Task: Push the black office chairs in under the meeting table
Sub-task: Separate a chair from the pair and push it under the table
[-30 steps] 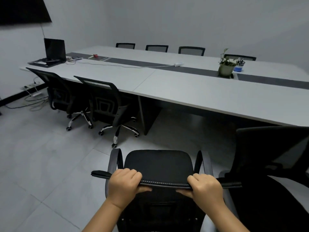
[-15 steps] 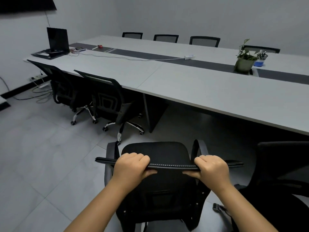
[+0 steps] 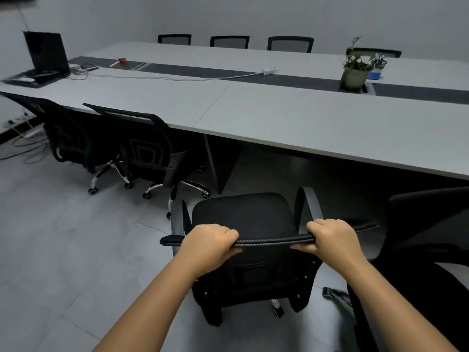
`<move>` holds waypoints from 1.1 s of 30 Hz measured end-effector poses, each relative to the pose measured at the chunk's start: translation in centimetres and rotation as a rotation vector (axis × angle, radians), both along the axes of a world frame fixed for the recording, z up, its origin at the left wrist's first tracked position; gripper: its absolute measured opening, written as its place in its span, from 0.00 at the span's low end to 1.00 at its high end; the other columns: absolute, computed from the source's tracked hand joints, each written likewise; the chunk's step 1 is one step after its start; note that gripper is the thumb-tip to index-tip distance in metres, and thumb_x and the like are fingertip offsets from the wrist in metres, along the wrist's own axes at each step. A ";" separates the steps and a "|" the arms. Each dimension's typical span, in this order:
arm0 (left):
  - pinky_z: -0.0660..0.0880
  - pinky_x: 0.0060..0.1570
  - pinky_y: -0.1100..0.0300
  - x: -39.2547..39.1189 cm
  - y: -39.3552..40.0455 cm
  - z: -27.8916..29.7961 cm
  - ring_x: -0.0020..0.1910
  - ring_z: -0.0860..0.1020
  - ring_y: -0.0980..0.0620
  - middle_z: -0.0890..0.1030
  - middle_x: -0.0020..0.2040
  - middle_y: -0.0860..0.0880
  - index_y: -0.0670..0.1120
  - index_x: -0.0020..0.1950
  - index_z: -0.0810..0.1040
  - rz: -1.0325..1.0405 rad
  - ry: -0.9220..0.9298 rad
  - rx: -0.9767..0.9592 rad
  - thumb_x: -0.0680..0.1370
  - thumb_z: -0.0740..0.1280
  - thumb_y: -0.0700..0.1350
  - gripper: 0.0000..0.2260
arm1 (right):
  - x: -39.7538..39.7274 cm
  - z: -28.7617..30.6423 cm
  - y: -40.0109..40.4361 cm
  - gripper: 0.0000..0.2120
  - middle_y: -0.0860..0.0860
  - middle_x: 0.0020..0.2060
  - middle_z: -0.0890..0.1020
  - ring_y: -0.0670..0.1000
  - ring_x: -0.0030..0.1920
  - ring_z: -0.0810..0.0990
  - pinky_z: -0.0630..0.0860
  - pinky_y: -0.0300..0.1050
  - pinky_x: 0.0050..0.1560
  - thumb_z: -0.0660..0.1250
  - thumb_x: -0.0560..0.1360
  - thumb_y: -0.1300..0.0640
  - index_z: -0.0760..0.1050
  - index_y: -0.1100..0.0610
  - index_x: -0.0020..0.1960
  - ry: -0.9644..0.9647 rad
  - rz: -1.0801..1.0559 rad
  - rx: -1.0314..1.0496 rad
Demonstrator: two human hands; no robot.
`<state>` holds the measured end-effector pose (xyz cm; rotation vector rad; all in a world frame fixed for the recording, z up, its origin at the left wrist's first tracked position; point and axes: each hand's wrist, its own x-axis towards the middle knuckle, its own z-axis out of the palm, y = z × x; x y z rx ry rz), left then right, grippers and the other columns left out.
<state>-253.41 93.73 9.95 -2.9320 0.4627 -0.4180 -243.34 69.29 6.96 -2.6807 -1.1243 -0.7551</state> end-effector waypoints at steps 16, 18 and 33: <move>0.56 0.30 0.59 1.6 14.1 -3.5 0.19 0.68 0.50 0.70 0.21 0.50 0.45 0.27 0.71 -0.151 -0.314 -0.190 0.80 0.46 0.55 0.28 | -6.4 -0.4 8.9 0.21 0.50 0.17 0.69 0.47 0.16 0.67 0.57 0.33 0.20 0.55 0.66 0.39 0.69 0.54 0.24 -0.054 -0.278 -0.095; 0.55 0.31 0.59 3.0 14.4 -3.1 0.19 0.67 0.50 0.68 0.21 0.49 0.46 0.30 0.67 -0.167 -0.346 -0.175 0.80 0.49 0.52 0.21 | -5.6 -0.2 9.1 0.22 0.50 0.17 0.69 0.47 0.16 0.67 0.57 0.33 0.20 0.55 0.67 0.39 0.69 0.54 0.24 -0.062 -0.283 -0.088; 0.55 0.31 0.59 18.7 16.3 -4.9 0.21 0.67 0.50 0.69 0.23 0.49 0.47 0.36 0.61 -0.148 -0.288 -0.107 0.65 0.67 0.43 0.13 | 9.1 -0.9 11.0 0.18 0.49 0.18 0.69 0.50 0.17 0.67 0.60 0.36 0.20 0.58 0.66 0.43 0.70 0.55 0.25 -0.138 -0.263 -0.078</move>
